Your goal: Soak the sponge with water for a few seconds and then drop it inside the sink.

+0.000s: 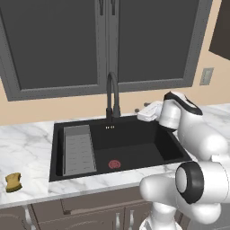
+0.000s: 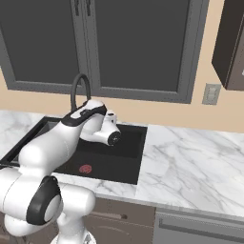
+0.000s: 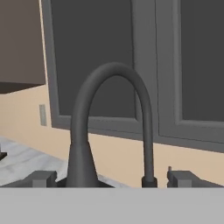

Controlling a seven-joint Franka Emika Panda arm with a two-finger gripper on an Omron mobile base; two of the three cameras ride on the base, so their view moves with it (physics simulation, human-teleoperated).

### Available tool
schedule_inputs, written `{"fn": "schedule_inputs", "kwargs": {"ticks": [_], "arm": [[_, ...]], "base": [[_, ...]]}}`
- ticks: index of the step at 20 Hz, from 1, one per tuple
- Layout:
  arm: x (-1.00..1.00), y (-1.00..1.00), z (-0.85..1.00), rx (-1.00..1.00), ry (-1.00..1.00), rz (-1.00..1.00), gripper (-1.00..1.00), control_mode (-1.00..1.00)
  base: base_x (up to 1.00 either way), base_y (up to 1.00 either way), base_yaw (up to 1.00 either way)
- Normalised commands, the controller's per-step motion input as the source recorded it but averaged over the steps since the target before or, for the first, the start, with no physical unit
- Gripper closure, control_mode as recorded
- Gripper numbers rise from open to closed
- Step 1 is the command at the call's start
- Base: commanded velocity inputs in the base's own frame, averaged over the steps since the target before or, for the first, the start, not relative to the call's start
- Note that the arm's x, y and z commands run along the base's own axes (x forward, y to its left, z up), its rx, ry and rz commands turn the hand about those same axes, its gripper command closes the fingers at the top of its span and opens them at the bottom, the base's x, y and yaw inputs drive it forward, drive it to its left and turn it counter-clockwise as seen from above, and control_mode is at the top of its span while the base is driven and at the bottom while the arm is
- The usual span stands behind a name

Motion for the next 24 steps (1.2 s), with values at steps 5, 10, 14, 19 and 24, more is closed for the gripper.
{"fn": "schedule_inputs", "kwargs": {"ticks": [5, 10, 14, 19, 24], "arm": [[0.09, 0.00, -0.04, 0.00, 0.00, 0.00, -1.00, -1.00], [0.12, 0.00, -0.01, 0.00, 0.00, 0.01, -1.00, -1.00], [0.14, 0.02, -0.12, 0.00, 0.00, 0.01, -1.00, -1.00], [0.12, 0.04, -0.11, 0.00, 0.01, 0.02, -1.00, -1.00], [0.11, 0.06, -0.09, 0.00, 0.00, 0.02, -1.00, -1.00]], "base": [[0.00, 0.00, 0.00], [0.00, 0.00, 0.00], [0.00, 0.00, 0.00], [0.00, 0.00, 0.00], [0.00, 0.00, 0.00]]}}
